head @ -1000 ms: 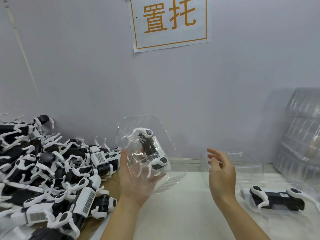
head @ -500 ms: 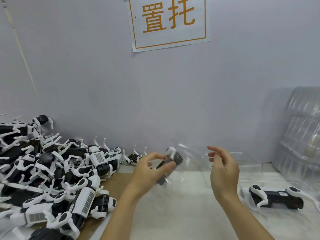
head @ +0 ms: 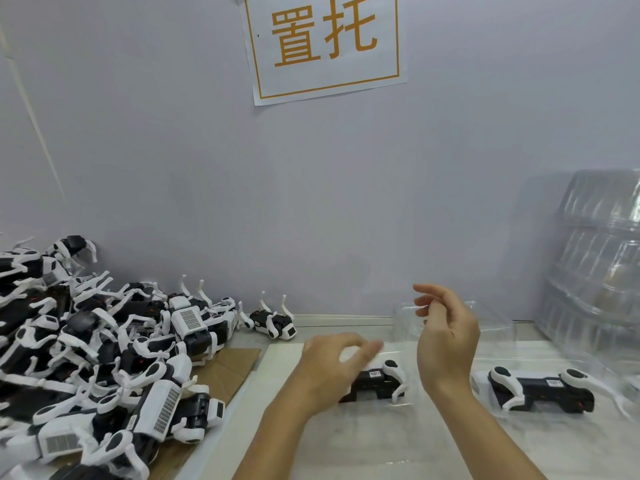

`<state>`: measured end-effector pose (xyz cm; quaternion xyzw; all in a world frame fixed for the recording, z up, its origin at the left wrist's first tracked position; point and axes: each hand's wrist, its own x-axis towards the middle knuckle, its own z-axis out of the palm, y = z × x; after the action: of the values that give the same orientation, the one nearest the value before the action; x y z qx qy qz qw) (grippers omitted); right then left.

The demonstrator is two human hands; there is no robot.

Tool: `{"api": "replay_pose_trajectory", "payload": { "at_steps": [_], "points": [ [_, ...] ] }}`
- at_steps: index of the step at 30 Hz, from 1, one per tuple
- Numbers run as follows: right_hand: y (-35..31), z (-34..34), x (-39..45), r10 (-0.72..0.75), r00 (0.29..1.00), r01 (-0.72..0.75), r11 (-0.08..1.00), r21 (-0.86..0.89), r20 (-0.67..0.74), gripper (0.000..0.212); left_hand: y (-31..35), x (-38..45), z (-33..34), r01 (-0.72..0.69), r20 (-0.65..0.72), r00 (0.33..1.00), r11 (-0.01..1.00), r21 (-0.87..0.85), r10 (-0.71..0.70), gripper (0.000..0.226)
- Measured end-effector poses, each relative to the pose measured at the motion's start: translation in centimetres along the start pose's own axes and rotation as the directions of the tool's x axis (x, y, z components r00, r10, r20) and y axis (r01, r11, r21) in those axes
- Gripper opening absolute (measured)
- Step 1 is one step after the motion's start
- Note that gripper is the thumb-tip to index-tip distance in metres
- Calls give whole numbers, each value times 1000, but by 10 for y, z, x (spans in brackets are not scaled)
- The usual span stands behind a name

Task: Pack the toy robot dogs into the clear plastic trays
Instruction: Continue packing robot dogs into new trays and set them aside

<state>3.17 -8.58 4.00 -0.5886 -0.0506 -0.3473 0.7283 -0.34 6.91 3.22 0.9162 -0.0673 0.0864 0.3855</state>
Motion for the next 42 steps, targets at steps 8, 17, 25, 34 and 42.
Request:
{"api": "replay_pose_trajectory", "payload": {
  "at_steps": [8, 17, 25, 34, 42],
  "points": [
    [6, -1, 1, 19, 1000, -19, 1000, -23, -2, 43, -32, 6, -27, 525, -319, 832, 830, 187, -454, 45],
    [3, 0, 0, -46, 998, 48, 997, -58, 35, 37, -21, 2, -22, 359, 1, 925, 875, -326, -379, 35],
    [-2, 12, -13, -170, 966, 186, 980, -68, 192, 37, -20, 0, -22, 346, 60, 934, 848, -400, -353, 33],
    [-5, 16, -13, -207, 950, 231, 970, -78, 235, 37, -12, 0, -20, 342, 169, 940, 818, -463, -298, 25],
    [-7, 15, -13, -204, 950, 229, 970, -83, 234, 37, 2, 1, -7, 333, 237, 939, 827, -454, -248, 24]
  ]
}}
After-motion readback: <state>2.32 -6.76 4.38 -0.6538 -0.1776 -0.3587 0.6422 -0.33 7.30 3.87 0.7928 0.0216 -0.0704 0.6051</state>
